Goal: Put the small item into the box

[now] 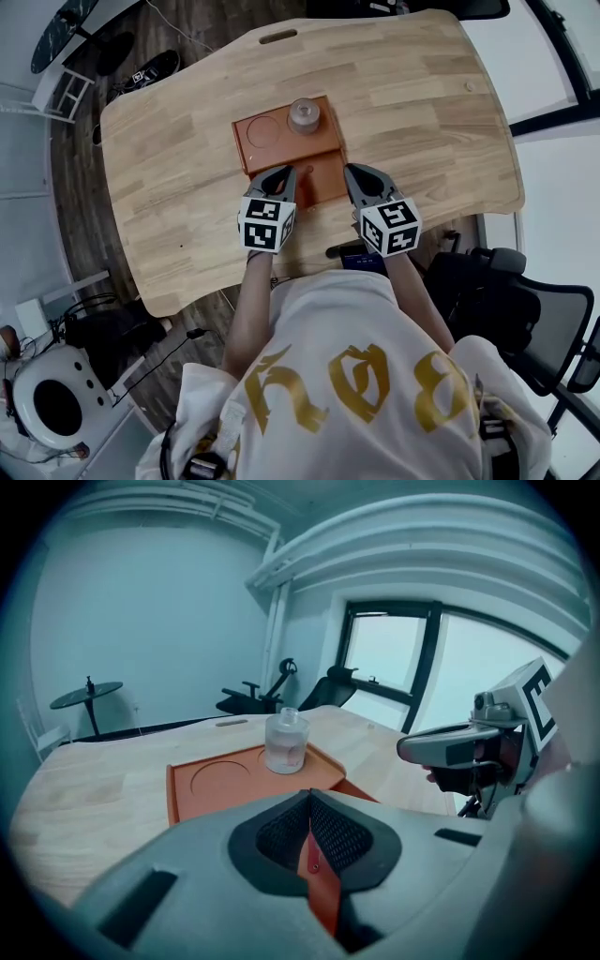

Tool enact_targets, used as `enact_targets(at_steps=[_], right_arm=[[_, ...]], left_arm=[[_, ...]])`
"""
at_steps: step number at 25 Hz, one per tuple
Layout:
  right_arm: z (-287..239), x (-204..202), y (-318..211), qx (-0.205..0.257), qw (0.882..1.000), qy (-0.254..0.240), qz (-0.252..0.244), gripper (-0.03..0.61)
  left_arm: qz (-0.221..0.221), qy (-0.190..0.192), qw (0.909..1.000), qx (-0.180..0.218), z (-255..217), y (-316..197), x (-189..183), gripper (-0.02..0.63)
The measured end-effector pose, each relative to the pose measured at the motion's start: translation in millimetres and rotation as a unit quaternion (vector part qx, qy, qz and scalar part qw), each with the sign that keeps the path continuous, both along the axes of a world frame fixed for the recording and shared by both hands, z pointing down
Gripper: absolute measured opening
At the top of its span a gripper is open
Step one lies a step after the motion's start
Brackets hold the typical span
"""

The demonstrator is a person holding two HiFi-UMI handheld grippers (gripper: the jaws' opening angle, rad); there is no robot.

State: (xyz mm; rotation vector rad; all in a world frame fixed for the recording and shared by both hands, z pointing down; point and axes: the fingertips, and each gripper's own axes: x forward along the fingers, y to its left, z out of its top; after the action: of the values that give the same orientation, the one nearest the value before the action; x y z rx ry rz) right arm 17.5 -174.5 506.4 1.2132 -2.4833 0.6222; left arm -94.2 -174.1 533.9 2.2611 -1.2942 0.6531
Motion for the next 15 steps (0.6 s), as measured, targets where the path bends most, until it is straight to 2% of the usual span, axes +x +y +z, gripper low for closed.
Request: enact_targets(at_steps=[7,12,15], right_arm=[[-18.7,-6.5,14.7,0.027,1.000,-0.001,-0.002,0.012],[-31.8,-7.4,25.4,0.046,0.999,-0.006,0.003,0.012],[-39.7,-5.4,33.5,0.057,0.998,-0.008,0.007,0.012]], left_arm=[[-0.013,0.035,0.9985,0.039,-29.5,10.9,-4.2,0.011],[-0.013,0.025,0.9956,0.089,-53.6,19.3,-5.8,0.011],[-0.018,0.045,0.9929,0.109,-69.3,26.7,-6.0,0.010]])
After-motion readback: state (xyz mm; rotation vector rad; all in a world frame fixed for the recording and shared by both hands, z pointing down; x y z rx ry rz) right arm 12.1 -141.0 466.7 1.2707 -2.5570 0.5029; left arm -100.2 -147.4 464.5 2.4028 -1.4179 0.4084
